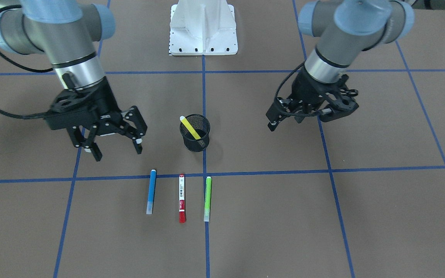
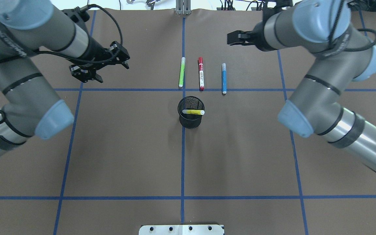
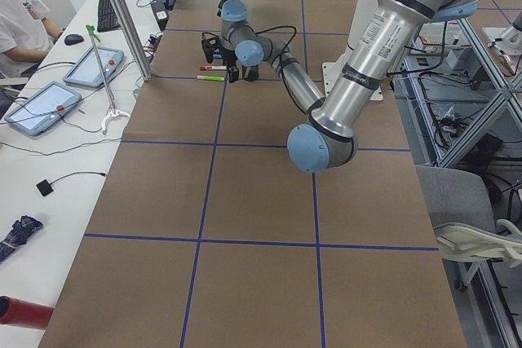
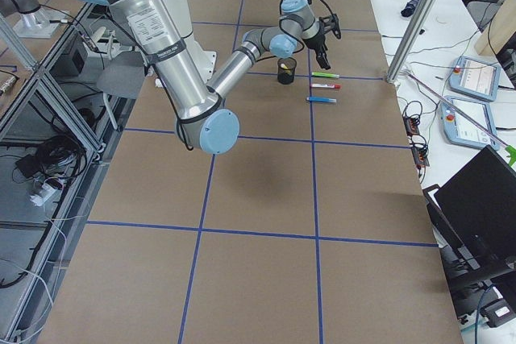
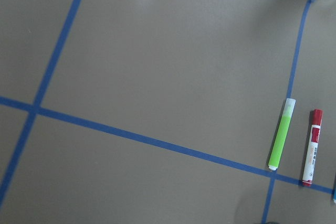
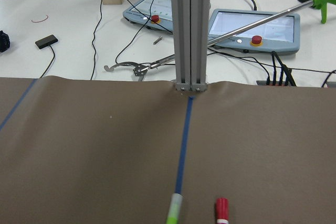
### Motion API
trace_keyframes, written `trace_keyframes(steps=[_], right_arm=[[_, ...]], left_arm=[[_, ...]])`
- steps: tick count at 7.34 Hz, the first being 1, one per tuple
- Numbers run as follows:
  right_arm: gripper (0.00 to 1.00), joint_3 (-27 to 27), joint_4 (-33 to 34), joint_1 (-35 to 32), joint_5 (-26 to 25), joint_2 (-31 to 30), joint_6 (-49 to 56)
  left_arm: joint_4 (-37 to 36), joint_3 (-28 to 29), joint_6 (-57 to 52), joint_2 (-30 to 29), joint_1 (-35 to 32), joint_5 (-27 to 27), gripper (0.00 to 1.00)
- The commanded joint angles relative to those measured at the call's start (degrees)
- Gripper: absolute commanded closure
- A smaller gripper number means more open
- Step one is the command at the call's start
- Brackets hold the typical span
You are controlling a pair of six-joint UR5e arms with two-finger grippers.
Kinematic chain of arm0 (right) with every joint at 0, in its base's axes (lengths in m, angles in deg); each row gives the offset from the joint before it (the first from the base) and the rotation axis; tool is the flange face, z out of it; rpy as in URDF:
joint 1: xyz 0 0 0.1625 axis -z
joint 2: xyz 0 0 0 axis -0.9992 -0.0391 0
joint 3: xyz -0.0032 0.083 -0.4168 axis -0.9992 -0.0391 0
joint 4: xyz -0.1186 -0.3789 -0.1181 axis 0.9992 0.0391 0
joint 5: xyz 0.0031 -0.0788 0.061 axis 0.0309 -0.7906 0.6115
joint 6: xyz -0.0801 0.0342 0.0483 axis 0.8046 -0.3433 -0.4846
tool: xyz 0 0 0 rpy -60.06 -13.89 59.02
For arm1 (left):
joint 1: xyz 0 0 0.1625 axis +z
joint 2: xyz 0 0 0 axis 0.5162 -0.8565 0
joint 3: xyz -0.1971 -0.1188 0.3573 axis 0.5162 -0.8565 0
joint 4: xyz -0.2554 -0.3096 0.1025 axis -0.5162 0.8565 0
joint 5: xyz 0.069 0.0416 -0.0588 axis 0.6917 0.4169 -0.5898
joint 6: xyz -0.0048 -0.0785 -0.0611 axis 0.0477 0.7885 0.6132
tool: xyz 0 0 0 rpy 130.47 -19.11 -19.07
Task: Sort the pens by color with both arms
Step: 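Withdraw the right arm while the left gripper moves toward the cup, then lower the left gripper over the yellow highlighter in the cup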
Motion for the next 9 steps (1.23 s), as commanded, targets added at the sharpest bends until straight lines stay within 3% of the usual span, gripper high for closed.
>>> trace_keyframes(steps=[1,2,3,6,9], right_arm=[[0.02,0.0,0.0,-10.5,13.9,-8.4,10.0],[0.02,-0.7,0.2,-12.0,14.3,-10.2,13.8],[0.02,-1.4,0.0,-12.7,14.6,-11.5,15.1],[0.02,-2.8,-0.1,-14.4,15.2,-14.6,19.3],[0.02,-2.8,-0.2,-15.2,15.3,-15.5,20.2]], left_arm=[[-15.2,1.1,8.0,-10.7,10.6,13.2,0.01],[-17.4,5.3,9.4,-15.8,13.5,17.5,0.0],[-17.6,13.6,13.4,-23.2,15.9,21.1,0.0],[-20.0,35.3,17.9,-39.0,16.2,21.7,0.01],[-19.8,39.5,18.4,-38.9,18.1,24.2,0.03]])
